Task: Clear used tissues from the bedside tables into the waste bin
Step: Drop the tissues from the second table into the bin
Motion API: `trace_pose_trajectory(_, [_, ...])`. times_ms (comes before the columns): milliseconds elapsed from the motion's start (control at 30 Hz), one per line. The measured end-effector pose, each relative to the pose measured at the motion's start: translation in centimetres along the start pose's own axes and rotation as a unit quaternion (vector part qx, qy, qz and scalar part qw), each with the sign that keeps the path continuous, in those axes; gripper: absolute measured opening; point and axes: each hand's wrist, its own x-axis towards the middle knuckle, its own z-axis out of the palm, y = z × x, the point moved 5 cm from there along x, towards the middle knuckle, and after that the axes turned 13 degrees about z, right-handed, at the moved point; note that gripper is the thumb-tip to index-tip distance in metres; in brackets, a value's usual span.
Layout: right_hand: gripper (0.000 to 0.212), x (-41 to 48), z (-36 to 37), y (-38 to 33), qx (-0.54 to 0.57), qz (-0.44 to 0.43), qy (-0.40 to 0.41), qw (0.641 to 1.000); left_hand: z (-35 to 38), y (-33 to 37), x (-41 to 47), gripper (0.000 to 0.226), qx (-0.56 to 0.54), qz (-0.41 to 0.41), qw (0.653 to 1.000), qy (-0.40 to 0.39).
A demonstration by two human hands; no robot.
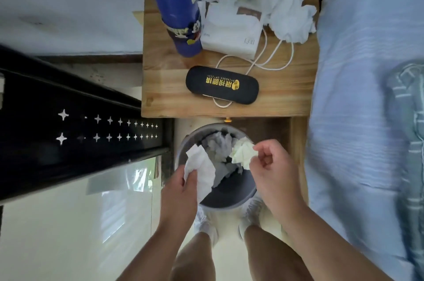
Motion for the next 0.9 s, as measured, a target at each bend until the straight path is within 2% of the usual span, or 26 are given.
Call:
trace_pose_trajectory(100, [0.031,1.0,3.3,4.1,-0.049,0.050,-0.028,0.997,1.8,-3.9,1.0,0.022,0.033,-0.019,0.999,-0.037])
trace_pose_trajectory(200, [0.029,1.9,5.6,6.8,-0.111,0.084,-0.070,0.988,3.3,-6.6,1.9,0.008,0.047,-0.046,0.996,-0.059])
trace_pose_trajectory(333, [0.023,2.1,5.8,8.0,-0.139,0.100,-0.076,0.982,4.1,-8.0,1.6,0.030,0.004,-0.101,0.991,-0.085])
trace_pose_trajectory(433, [0.023,1.1,4.0,6.4,-0.118,0.111,-0.073,0.984,3.6,-6.9,0.8,0.036,0.013,-0.102,0.991,-0.084])
trace_pose_trajectory(633, [0.016,-0.8,-2.8,-2.5,-0.111,0.064,-0.040,0.991,0.5,1.6,0.0,0.020,-0.041,-0.053,0.996,-0.051])
trace_pose_trajectory(800, [0.020,0.1,-9.4,-10.9,-0.048,0.012,0.029,0.998,-2.9,12.0,2.3,0.021,-0.084,0.057,0.994,-0.036])
trace_pose_trajectory(900, [0.023,2.4,-11.9,-14.4,-0.018,-0.019,0.057,0.998,-3.5,17.0,4.8,0.015,-0.070,0.131,0.988,-0.039])
